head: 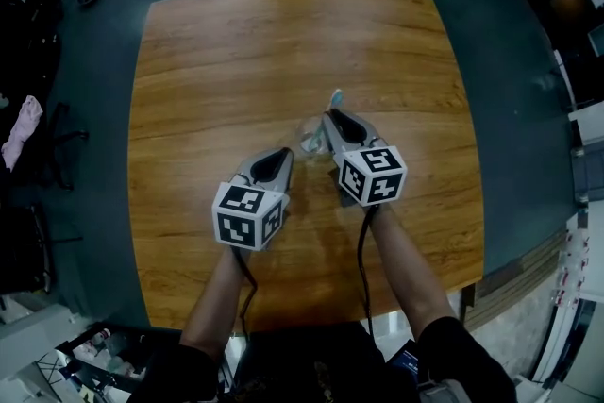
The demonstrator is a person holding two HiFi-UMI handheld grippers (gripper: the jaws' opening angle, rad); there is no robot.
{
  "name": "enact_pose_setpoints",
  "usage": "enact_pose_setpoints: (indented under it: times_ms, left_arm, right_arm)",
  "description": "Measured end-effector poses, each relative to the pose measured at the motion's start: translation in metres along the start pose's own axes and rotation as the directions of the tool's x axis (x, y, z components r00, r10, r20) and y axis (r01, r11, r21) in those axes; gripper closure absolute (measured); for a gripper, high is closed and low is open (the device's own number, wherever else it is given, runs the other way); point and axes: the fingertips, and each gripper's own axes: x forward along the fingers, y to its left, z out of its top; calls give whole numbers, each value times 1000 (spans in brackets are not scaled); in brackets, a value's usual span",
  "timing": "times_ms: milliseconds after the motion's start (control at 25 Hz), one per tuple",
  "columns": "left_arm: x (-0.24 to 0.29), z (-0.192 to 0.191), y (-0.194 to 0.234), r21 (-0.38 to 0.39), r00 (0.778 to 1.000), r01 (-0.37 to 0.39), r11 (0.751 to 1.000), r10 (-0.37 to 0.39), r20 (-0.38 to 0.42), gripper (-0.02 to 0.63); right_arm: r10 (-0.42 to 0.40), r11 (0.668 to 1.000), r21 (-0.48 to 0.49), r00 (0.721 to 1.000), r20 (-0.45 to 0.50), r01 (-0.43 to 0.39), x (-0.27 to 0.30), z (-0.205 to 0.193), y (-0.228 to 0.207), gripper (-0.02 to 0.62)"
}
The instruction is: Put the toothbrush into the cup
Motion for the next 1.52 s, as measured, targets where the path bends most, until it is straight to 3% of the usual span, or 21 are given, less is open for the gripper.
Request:
enact_pose_setpoints:
  times_ms: [360, 520, 640, 720, 920, 1160, 1320, 1520]
  left_arm:
    - [-21, 5, -14, 18, 999, -27, 999, 26, 34, 598]
    - [-39, 12, -38, 45, 997, -34, 998, 30, 71, 598]
    - [-54, 15, -62, 68, 994, -44, 997, 37, 101, 598]
    - [-65, 16, -81, 84, 991, -56, 995, 45, 122, 598]
    - [-95, 28, -136, 136, 980, -85, 987, 58, 191, 598]
    - [-136, 40, -192, 173, 965, -93, 981, 46, 258, 598]
    - [-159, 39, -213, 190, 963, -84, 978, 30, 267, 598]
    - [-185, 31, -223, 199, 960, -65, 978, 6, 281, 598]
  right_arm:
    - [-1, 999, 37, 999, 49, -1, -30, 11, 0, 518]
    - [54, 996, 58, 991, 122, -61, -66, 25, 12, 518]
    - [97, 994, 28, 981, 165, -103, -102, 33, 26, 558]
    - [134, 991, -2, 973, 187, -136, -131, 37, 36, 592]
    - [210, 978, -60, 947, 242, -201, -204, 54, 51, 594]
    - [302, 953, -90, 895, 328, -289, -275, 75, 82, 595]
    - [352, 936, -104, 867, 353, -338, -301, 81, 106, 594]
    - [385, 923, -125, 855, 346, -365, -321, 71, 135, 594]
